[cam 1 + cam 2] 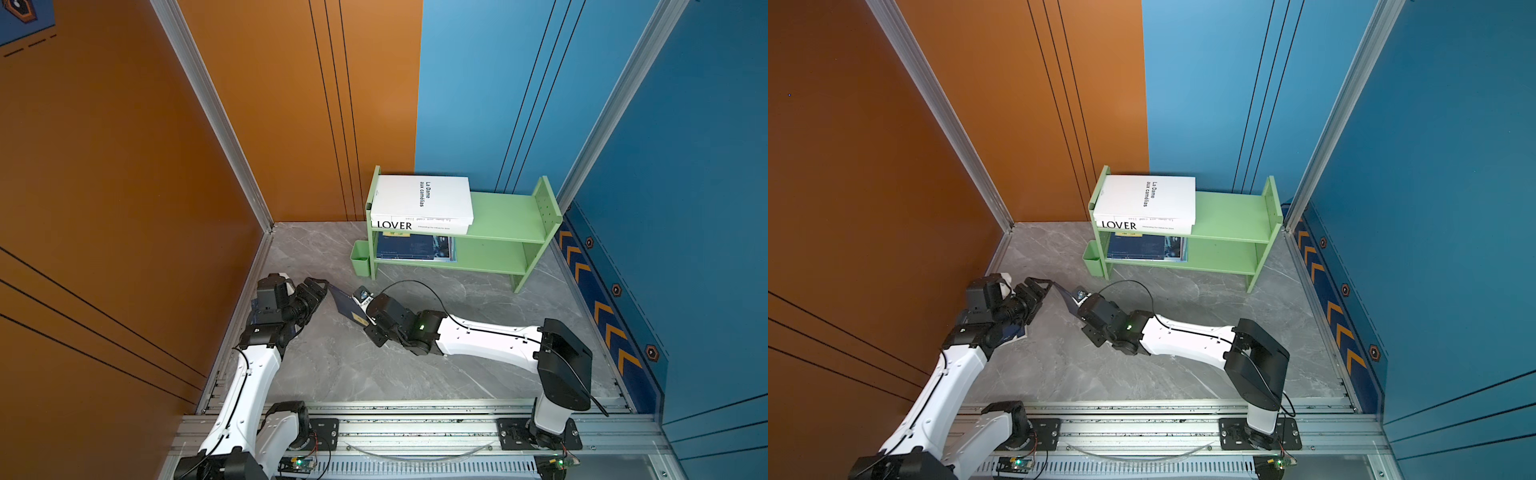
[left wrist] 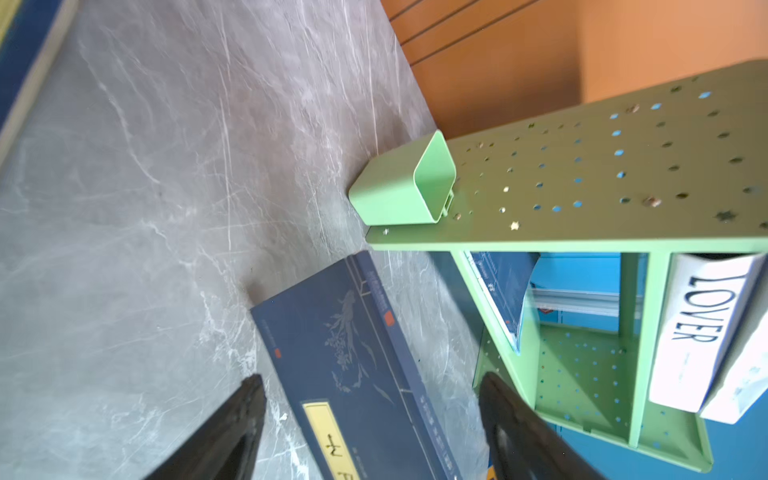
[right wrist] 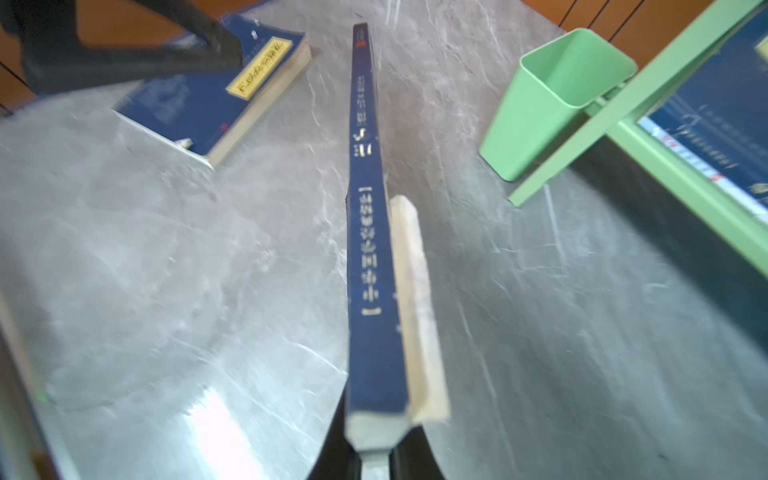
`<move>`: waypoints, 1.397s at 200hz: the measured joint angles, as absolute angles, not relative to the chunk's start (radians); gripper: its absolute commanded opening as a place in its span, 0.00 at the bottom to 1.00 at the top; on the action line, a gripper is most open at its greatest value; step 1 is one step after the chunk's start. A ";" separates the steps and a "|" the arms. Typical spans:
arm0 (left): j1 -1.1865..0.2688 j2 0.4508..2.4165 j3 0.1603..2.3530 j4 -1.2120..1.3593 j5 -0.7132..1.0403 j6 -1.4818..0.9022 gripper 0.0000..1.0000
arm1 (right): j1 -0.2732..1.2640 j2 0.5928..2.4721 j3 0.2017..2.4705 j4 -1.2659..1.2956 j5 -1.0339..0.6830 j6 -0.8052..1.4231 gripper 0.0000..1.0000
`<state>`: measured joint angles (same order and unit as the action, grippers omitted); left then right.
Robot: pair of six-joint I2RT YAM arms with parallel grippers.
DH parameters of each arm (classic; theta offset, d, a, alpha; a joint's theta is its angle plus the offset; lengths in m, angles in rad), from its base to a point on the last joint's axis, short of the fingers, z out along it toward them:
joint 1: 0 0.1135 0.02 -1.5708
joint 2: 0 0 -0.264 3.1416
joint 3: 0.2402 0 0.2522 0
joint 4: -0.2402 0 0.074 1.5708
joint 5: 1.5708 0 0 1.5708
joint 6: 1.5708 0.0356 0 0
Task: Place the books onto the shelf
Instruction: 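Lift the upright paperback with the right gripper while the left draws back, then bring the paperback toward the left gripper and grip its other edge with the left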
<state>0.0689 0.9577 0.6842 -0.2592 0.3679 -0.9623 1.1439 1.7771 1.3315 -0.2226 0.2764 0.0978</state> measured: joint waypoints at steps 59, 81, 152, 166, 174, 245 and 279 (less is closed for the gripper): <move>0.004 1.013 0.684 -0.245 0.368 -0.989 0.80 | 1.181 1.712 1.294 -0.251 0.361 -0.012 0.02; 0.001 1.038 0.684 -0.237 0.369 -1.001 0.85 | 1.187 1.694 1.290 -0.261 0.377 -0.031 0.02; 0.038 1.139 0.668 0.019 0.516 -1.180 0.90 | 1.097 1.341 1.038 -0.243 0.280 0.138 0.03; 0.025 1.133 0.645 0.073 0.537 -1.225 0.90 | 1.068 1.228 0.966 -0.187 0.256 0.221 0.03; 0.014 1.125 0.633 0.094 0.544 -1.239 0.90 | 1.055 1.169 0.925 -0.147 0.242 0.270 0.03; -0.193 0.915 0.609 0.262 0.572 -1.243 0.91 | 1.026 0.849 0.774 0.086 0.207 0.505 0.03; -0.348 0.918 0.678 0.300 0.570 -1.158 0.91 | 0.973 0.824 0.770 0.227 0.191 0.562 0.03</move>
